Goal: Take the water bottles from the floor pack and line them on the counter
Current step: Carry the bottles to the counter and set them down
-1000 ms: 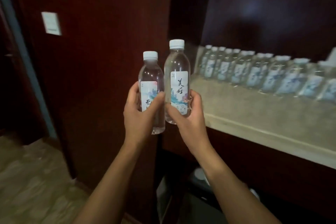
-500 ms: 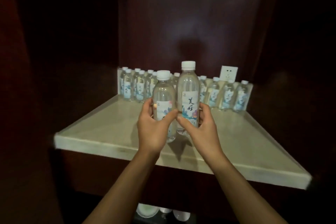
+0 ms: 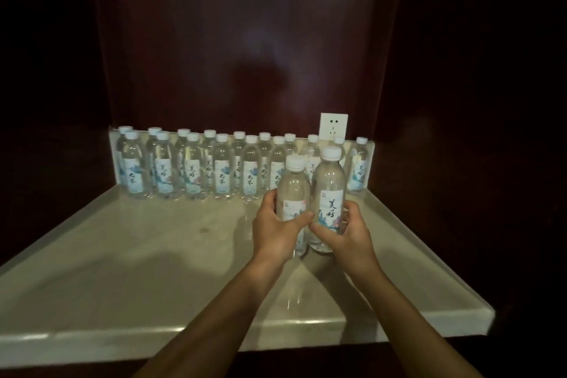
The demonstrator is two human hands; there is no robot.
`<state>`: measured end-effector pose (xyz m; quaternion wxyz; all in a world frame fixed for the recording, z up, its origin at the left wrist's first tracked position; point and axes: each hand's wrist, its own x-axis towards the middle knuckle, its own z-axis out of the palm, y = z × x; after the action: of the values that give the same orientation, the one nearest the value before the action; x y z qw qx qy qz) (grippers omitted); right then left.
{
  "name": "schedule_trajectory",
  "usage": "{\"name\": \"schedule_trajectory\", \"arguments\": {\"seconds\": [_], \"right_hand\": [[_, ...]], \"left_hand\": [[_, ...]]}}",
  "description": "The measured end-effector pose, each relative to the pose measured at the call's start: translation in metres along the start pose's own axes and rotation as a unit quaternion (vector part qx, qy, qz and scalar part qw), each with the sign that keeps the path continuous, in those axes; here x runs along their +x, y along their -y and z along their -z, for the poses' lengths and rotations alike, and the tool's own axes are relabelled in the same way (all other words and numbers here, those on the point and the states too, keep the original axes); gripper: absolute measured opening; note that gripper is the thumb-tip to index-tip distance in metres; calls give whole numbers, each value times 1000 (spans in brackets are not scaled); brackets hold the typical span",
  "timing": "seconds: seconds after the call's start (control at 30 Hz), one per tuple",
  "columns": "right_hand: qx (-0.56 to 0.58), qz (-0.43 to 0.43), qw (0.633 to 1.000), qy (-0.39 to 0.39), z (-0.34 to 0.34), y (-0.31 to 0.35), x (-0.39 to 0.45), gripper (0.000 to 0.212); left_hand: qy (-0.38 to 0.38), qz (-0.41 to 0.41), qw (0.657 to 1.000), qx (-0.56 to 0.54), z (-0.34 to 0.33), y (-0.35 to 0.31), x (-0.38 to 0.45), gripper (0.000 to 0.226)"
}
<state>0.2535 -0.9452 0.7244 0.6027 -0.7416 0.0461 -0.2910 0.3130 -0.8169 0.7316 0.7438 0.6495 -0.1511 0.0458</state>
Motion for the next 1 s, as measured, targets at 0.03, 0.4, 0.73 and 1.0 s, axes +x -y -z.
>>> {"name": "schedule_trajectory", "arguments": {"seconds": [0.03, 0.4, 0.73, 1.0], "right_hand": [[5, -7, 1000, -10, 0, -1, 7, 50], [10, -84, 994, -71, -3, -45, 67, 46], [-60, -67, 996, -25, 11, -85, 128, 47], [-177, -37, 983, -24, 16, -114, 173, 48]], "left_hand": [[9, 1, 1000, 7, -4, 4, 12, 57], [54, 8, 997, 52, -40, 43, 92, 59], [37, -26, 993, 109, -66, 66, 134, 56], [-12, -83, 977, 194, -89, 74, 152, 64]]}}
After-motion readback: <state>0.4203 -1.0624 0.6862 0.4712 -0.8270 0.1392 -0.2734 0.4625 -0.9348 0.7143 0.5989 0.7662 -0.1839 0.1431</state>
